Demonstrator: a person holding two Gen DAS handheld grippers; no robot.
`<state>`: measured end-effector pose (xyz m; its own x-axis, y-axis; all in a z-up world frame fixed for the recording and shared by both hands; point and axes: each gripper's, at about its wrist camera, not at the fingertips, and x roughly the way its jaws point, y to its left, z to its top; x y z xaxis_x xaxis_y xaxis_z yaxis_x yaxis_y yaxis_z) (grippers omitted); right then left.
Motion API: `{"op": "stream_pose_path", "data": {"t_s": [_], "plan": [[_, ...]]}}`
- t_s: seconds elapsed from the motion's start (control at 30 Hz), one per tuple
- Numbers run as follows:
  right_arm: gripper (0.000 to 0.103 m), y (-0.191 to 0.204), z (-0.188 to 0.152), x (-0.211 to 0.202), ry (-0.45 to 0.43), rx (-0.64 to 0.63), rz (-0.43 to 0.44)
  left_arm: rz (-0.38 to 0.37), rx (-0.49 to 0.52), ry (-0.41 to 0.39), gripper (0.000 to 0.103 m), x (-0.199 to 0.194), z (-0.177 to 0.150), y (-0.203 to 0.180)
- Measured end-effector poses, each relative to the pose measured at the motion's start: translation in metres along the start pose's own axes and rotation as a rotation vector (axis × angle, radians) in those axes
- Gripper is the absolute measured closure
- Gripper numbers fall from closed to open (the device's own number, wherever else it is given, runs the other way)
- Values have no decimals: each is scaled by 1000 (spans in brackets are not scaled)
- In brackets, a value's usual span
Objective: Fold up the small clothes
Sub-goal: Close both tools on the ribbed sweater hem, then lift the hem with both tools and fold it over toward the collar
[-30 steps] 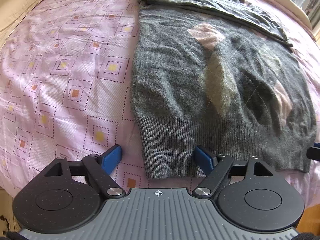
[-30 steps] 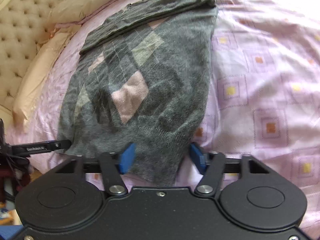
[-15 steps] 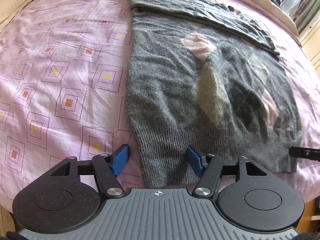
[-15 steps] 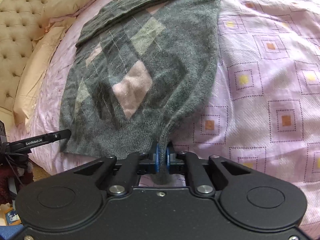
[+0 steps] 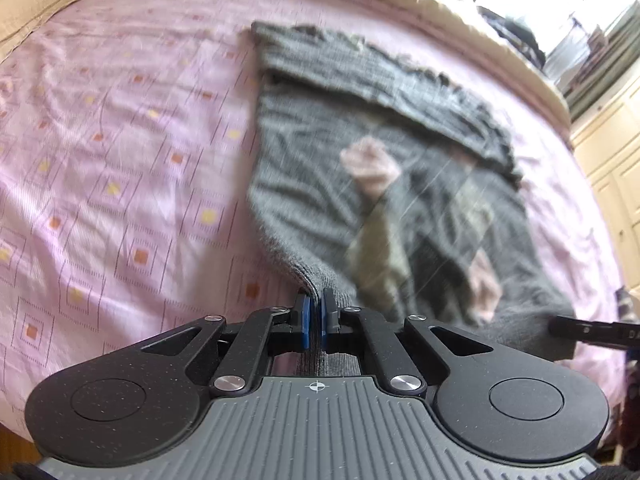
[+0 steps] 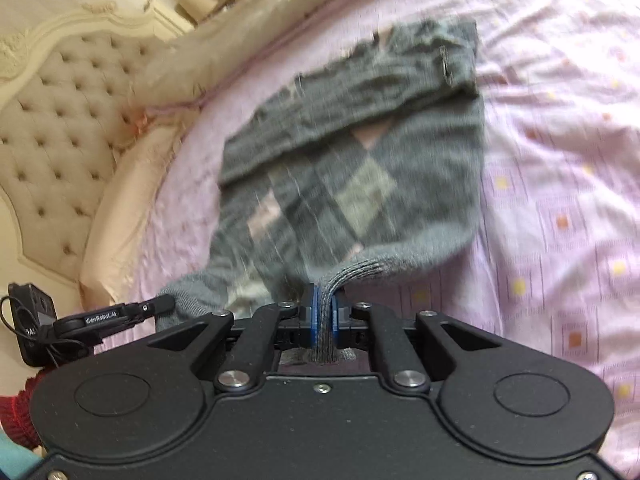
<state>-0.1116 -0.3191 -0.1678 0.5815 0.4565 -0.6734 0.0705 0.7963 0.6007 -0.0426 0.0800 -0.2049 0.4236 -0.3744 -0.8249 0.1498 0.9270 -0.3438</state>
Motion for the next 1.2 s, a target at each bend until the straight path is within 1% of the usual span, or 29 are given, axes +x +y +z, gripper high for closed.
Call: {"op": "stream_pose_path", "data": {"t_s": [0.1, 0.2, 0.33, 0.47, 0.6, 0.7, 0.83, 0.93, 1.03, 1.07, 1.1, 1.17, 1.2], "plan": [[91, 1, 28, -4, -69, 11, 3, -29, -14, -57, 98, -13, 21, -7], [91, 0, 61, -5, -136, 22, 6, -59, -29, -121, 98, -22, 49, -14], [91, -4, 109, 8, -201, 35, 2, -90, -25, -208, 98, -27, 92, -23], [91, -8, 157, 32, -238, 35, -20, -113, -26, -270, 98, -19, 138, -28], [91, -15, 199, 69, -238, 35, -71, -120, -30, -312, 98, 1, 182, -28], [91, -24, 222, 102, -210, 43, -117, -107, -5, -313, 98, 25, 212, -29], [91, -36, 243, 145, -170, 45, -178, -91, -13, -279, 98, 68, 242, -26], [91, -44, 254, 167, -146, 58, -213, -56, -7, -242, 98, 100, 258, -19], [88, -47, 261, 184, -123, 43, -249, -20, 17, -208, 98, 127, 273, -16], [83, -48, 263, 186, -125, 39, -259, -10, 24, -199, 98, 134, 277, -15], [82, -49, 265, 186, -134, 38, -269, -1, 28, -192, 97, 139, 281, -14], [81, -49, 268, 183, -163, 45, -280, 29, 20, -205, 98, 145, 288, -11], [78, -48, 269, 181, -179, 42, -290, 34, 7, -213, 96, 146, 290, -9]]}}
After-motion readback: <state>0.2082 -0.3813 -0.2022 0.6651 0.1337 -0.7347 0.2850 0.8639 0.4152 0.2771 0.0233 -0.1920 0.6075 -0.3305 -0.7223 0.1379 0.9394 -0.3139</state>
